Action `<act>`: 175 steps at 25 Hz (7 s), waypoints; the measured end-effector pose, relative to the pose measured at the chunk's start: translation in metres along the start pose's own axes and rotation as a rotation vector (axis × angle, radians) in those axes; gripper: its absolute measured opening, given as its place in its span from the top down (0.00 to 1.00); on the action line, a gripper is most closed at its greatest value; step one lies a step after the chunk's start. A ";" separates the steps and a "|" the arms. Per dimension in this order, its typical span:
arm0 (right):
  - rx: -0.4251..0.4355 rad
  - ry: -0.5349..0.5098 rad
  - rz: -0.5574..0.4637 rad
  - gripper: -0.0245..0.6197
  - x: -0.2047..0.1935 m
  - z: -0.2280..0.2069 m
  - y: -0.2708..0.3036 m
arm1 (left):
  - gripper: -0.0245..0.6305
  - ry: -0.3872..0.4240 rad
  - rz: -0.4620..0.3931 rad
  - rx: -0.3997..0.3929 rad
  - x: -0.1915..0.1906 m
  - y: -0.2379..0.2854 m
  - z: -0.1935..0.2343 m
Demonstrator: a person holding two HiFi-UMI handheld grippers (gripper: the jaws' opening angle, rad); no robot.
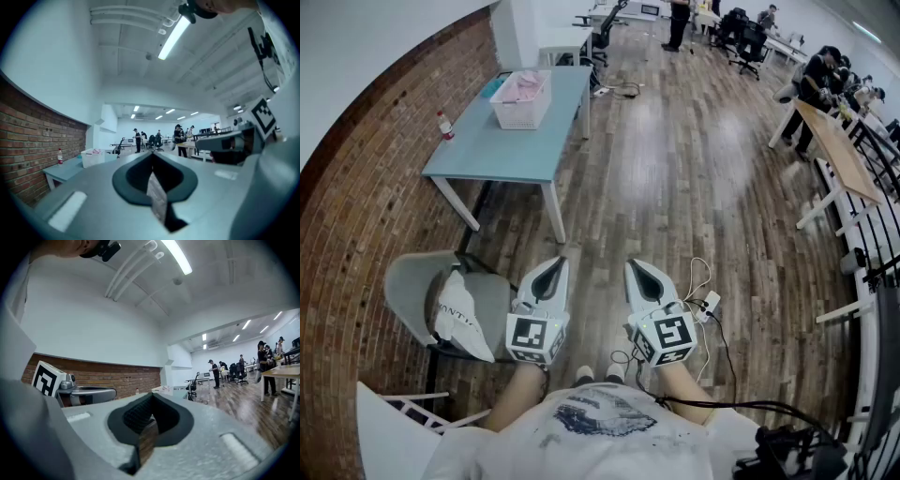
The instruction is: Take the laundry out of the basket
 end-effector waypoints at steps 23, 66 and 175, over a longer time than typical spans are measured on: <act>-0.013 0.074 -0.022 0.97 -0.006 -0.087 -0.046 | 0.98 0.034 0.012 -0.049 -0.006 0.061 -0.078; 0.226 0.139 0.082 0.97 -0.019 -0.434 0.539 | 0.98 -0.032 0.047 0.130 -0.063 0.630 0.220; 1.429 0.193 0.442 0.97 -0.063 -0.461 1.291 | 0.45 -0.587 0.638 0.862 -0.254 1.003 0.662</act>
Point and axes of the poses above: the fingertips, and each gripper's own axes: y forward along the fingers, z to its left, x out of its top, the point moved 2 cm from there along -y, backward along the fingers, and after that the axes turned 12 degrees about x, right-handed, at the moved point
